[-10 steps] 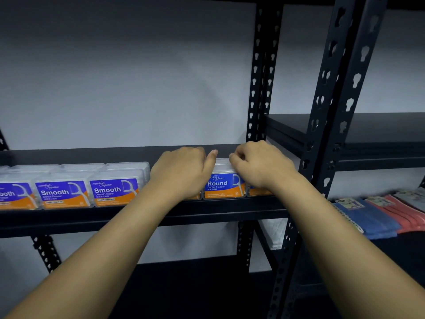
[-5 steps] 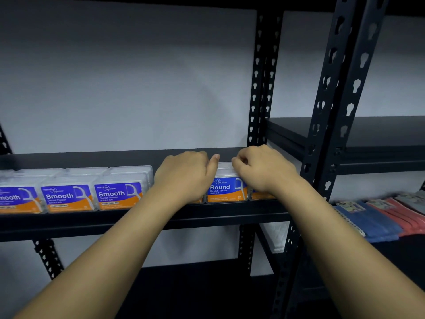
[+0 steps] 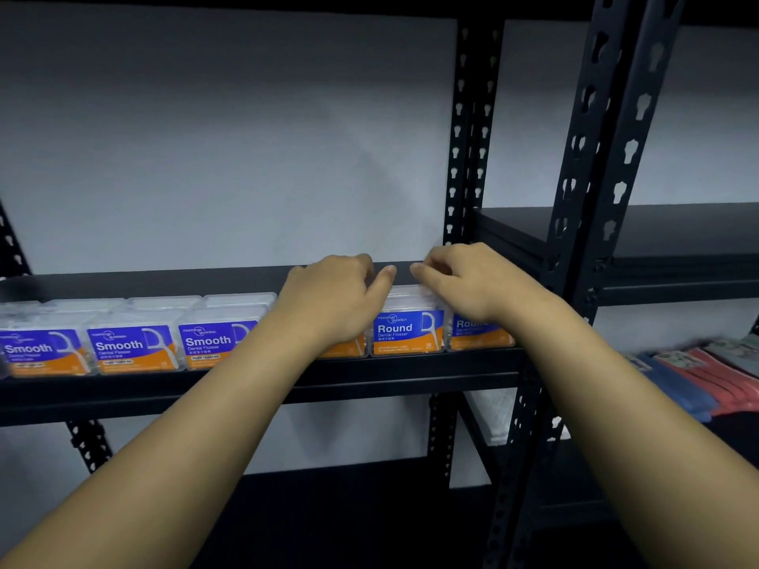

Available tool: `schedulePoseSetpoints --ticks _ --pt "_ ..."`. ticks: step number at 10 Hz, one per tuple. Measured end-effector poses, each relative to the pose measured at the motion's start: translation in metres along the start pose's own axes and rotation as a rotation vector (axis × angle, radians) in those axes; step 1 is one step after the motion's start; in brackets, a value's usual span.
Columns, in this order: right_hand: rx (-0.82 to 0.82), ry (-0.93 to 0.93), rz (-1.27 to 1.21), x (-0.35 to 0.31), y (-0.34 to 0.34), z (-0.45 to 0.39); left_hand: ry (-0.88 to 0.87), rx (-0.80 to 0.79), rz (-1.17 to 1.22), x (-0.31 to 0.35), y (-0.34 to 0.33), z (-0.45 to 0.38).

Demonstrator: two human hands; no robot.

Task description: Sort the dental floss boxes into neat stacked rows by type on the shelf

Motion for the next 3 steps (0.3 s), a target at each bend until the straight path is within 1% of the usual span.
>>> schedulePoseSetpoints --ticks 1,2,3 --pt "-0.037 -0.003 0.024 -0.003 0.0 0.0 0.028 -0.028 0.023 -0.006 0.005 -0.001" --pt "-0.107 -0.005 0.05 -0.004 -0.003 0.0 0.04 -0.122 0.028 -0.01 0.001 0.003" --pt "-0.065 0.001 0.088 -0.016 0.006 -0.01 0.05 -0.108 0.04 -0.014 0.011 -0.001"
Point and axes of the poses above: each hand's wrist, its own z-axis away from the middle knuckle, its own y-axis out of the back of the hand, x = y × z, the point moved 1 cm from there along -z, towards the middle knuckle, and after that the axes turned 5 degrees about y, right-handed, at the moved point
